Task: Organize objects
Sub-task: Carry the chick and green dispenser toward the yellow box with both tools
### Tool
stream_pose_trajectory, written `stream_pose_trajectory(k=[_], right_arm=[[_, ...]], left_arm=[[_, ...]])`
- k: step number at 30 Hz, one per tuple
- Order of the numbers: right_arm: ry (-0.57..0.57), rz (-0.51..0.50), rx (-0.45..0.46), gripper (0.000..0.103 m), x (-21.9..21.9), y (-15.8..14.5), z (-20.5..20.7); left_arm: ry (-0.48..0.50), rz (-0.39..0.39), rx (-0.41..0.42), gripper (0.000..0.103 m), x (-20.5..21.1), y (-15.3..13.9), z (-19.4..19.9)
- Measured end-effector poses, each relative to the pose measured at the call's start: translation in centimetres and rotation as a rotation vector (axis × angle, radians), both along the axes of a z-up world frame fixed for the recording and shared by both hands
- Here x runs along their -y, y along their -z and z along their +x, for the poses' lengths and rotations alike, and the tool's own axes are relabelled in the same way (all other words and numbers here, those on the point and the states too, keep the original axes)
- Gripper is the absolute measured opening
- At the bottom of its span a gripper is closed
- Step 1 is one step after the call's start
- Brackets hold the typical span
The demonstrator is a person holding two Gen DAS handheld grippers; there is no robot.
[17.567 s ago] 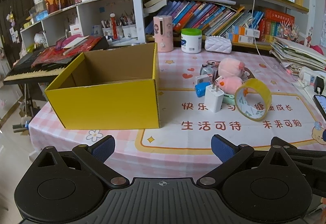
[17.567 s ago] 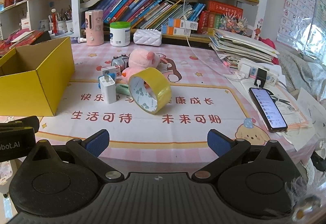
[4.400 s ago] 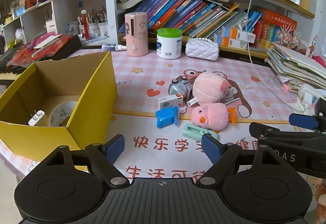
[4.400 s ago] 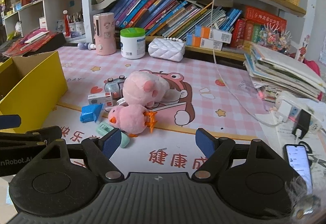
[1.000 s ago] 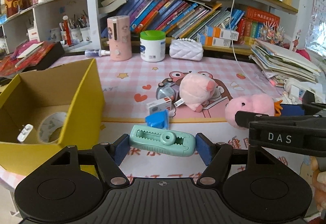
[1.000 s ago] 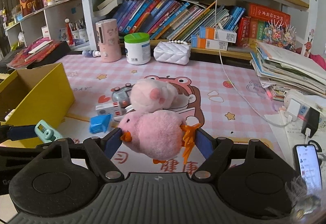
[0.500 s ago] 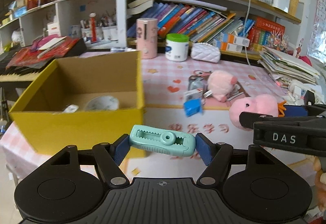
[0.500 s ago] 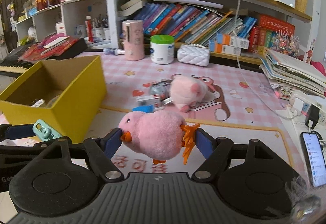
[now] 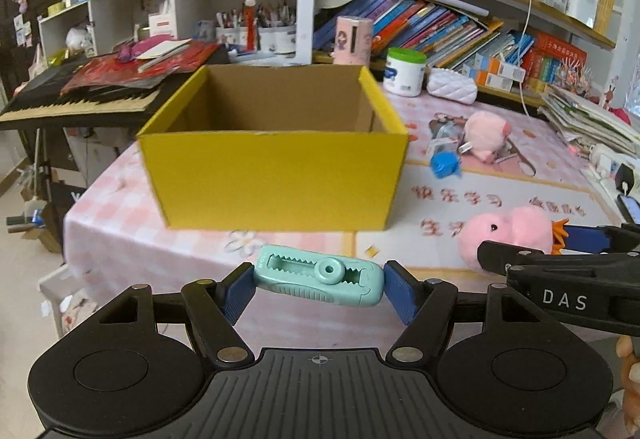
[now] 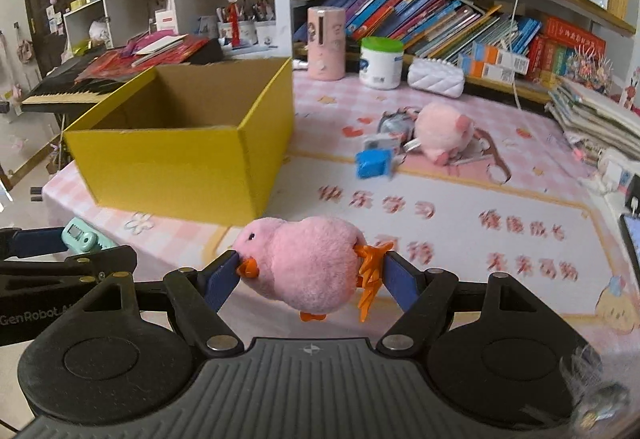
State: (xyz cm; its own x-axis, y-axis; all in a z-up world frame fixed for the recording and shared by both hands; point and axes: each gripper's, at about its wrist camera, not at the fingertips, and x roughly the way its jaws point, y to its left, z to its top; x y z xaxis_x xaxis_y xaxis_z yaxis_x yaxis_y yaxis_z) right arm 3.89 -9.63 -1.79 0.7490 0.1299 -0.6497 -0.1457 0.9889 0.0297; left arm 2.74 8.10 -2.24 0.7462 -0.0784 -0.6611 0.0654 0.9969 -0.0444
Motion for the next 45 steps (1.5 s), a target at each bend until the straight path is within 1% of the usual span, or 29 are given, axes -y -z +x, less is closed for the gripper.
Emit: stream_pose_trajectory(k=[7, 17, 22, 30, 36, 45], right_arm=[[-0.040, 0.027, -0.025, 0.076, -3.5, 0.8, -2.3], [-0.131, 0.017, -0.009, 0.076, -7.3, 0.0, -3.8], [-0.149, 0.009, -0.001, 0.076, -8.0, -0.3, -4.4], [-0.129, 0.003, 0.015, 0.076, -7.8, -0.7, -4.9], [-0.120, -0.007, 0.017, 0.076, -7.7, -0.8, -5.1], [-0.133, -0.020, 0.015, 0.076, -7.8, -0.9, -4.4]], left_arm=[[-0.038, 0.024, -0.010, 0.070, -3.2, 0.1, -2.7], [-0.114, 0.018, 0.021, 0.070, -6.3, -0.7, -4.9], [-0.125, 0.012, 0.031, 0.070, -7.2, -0.9, -5.3], [-0.095, 0.011, 0.041, 0.070, -6.9, -1.2, -5.5], [-0.084, -0.004, 0.044, 0.070, -6.9, -1.1, -5.4], [-0.093, -0.017, 0.045, 0.070, -6.9, -1.2, -4.6]])
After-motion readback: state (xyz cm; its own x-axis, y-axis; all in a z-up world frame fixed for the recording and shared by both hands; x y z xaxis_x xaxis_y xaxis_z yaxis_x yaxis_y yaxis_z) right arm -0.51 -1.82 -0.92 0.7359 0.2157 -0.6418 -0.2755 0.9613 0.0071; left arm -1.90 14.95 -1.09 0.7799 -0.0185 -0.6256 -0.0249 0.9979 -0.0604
